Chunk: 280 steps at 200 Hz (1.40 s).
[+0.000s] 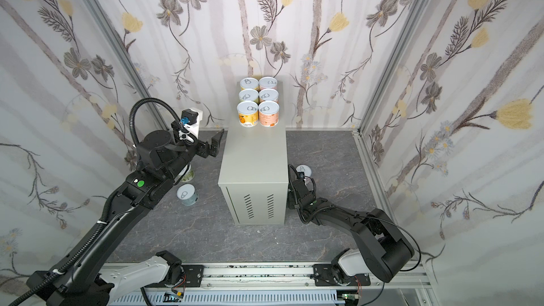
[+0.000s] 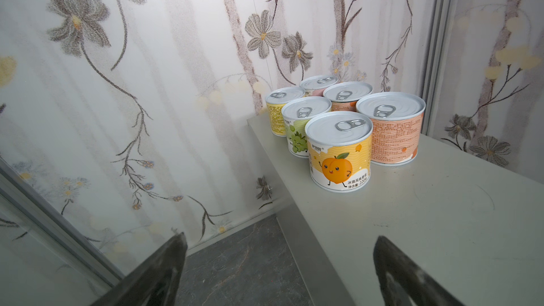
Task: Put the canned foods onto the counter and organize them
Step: 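Close the right gripper around the light-blue can on the floor, then lift the light-blue can with the right gripper above the cabinet top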
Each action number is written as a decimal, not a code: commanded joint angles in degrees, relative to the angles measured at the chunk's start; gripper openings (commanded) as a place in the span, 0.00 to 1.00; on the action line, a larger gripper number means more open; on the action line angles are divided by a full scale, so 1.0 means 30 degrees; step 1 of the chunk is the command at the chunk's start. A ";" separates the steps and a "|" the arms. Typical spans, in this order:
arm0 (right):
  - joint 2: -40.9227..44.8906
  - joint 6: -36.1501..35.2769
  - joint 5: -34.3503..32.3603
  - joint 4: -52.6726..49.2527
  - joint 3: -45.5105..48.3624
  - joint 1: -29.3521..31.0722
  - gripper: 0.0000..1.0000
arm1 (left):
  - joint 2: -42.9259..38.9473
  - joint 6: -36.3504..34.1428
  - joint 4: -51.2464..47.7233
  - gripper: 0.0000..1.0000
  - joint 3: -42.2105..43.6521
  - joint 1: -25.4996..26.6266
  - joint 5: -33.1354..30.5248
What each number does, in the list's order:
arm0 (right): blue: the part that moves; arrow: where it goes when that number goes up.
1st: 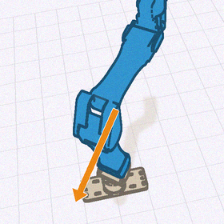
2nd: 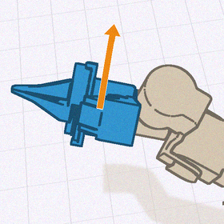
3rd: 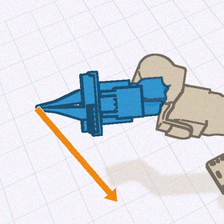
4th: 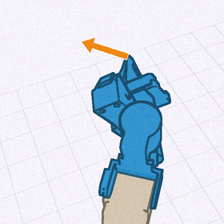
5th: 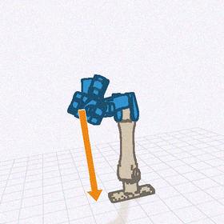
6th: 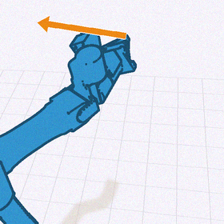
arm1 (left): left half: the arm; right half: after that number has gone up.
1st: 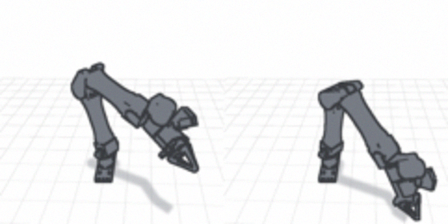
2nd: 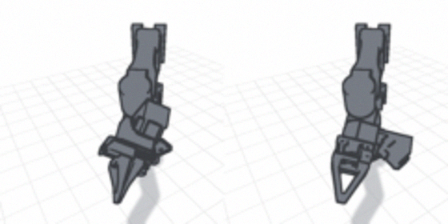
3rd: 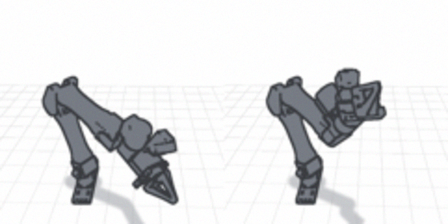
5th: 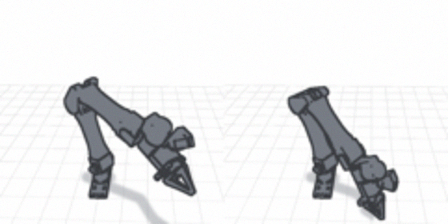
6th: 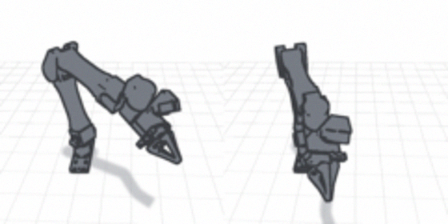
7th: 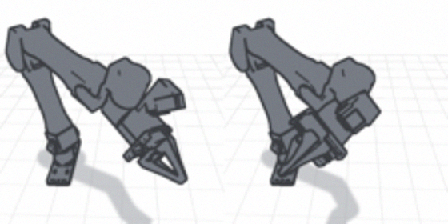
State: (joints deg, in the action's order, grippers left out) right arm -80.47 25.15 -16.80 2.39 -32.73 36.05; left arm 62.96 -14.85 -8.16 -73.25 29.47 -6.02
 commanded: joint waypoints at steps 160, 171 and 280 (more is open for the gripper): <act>0.6111 -0.0615 0.0255 -0.4680 -0.1438 -0.0651 0.59 | -0.0117 -0.0550 0.1988 1.00 0.1039 -0.0533 -0.0368; 0.6714 -0.0601 0.0183 -0.5589 -0.1855 -0.0669 0.58 | -0.0153 -0.0557 0.2395 1.00 0.1172 -0.0623 -0.0254; 0.7674 -0.1857 -0.1079 -1.5726 -1.2259 -0.1346 0.57 | 0.0078 -0.0674 0.2810 1.00 0.1046 -0.1413 0.0615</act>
State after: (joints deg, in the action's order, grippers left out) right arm -55.96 21.32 -18.44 -39.68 -63.13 32.27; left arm 63.13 -16.49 -2.28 -69.82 25.54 -4.84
